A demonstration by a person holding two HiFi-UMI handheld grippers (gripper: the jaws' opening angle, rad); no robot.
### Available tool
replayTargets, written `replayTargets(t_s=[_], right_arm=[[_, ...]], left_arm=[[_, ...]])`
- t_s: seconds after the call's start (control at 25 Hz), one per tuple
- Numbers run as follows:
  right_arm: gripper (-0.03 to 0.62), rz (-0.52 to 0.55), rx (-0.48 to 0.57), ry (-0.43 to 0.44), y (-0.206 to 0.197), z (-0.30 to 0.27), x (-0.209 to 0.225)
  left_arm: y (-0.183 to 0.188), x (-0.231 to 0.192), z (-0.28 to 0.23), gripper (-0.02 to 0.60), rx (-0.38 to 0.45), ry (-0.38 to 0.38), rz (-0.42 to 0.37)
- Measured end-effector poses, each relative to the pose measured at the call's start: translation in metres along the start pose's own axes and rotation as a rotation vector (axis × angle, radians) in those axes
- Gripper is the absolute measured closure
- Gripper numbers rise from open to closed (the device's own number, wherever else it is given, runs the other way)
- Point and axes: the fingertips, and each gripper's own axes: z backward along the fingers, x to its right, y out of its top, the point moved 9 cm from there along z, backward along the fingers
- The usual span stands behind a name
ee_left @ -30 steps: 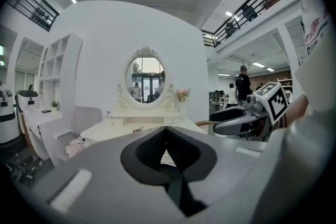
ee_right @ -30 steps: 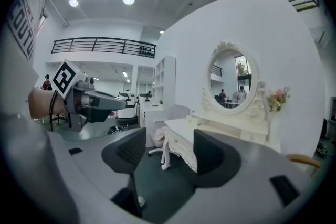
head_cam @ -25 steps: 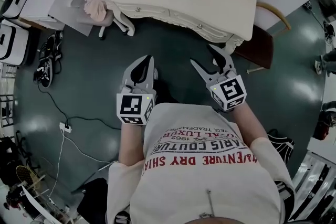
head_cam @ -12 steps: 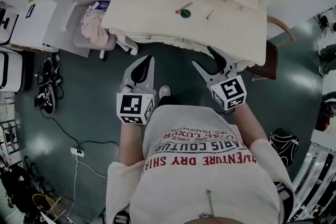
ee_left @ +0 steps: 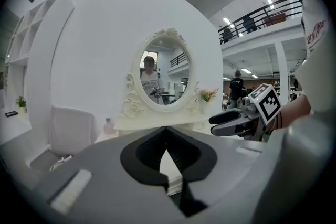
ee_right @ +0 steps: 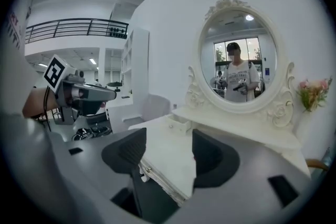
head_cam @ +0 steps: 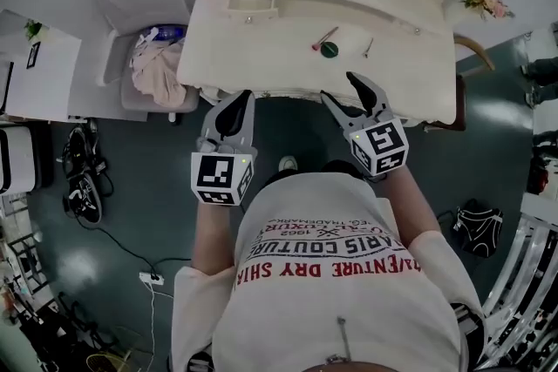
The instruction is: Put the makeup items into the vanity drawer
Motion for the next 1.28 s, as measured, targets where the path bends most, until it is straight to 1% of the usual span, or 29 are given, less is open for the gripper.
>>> replayTargets(t_s=[0.08, 0.2, 0.28, 0.48, 0.68, 0.76, 0.88, 1.08, 1.28], right_arm=[[0.341, 0.006, -0.028, -0.016, -0.002, -0.012, 0.007], [0.341, 0.004, -0.084, -0.026, -0.011, -0.027, 0.021], [0.341, 0.002, -0.120, -0.023, -0.019, -0.042, 0.035], [0.340, -0.006, -0.218, 0.002, -0.046, -0.082, 0.077], [0.341, -0.042, -0.321, 0.064, -0.072, -0.108, 0.114], [0.339, -0.046, -0.372, 0.086, -0.083, -0.120, 0.120], [0.340, -0.048, -0.432, 0.105, -0.097, -0.139, 0.127], [0.341, -0.061, -0.517, 0.124, -0.122, -0.159, 0.138], [0.341, -0.073, -0.558, 0.120, -0.133, -0.173, 0.141]], left_arm=[[-0.003, -0.007, -0.012, 0.571, -0.007, -0.021, 0.018], [-0.011, -0.013, -0.031, 0.571, -0.010, -0.061, 0.080], [-0.015, -0.021, -0.049, 0.571, -0.021, -0.066, 0.102], [-0.022, -0.035, -0.098, 0.571, -0.084, -0.042, 0.096], [-0.016, -0.041, -0.133, 0.571, -0.131, -0.011, 0.068], [-0.017, -0.043, -0.145, 0.571, -0.152, -0.003, 0.066], [-0.022, -0.045, -0.163, 0.571, -0.177, 0.006, 0.085], [-0.035, -0.044, -0.185, 0.571, -0.219, -0.007, 0.104], [-0.043, -0.050, -0.202, 0.571, -0.225, 0.000, 0.119]])
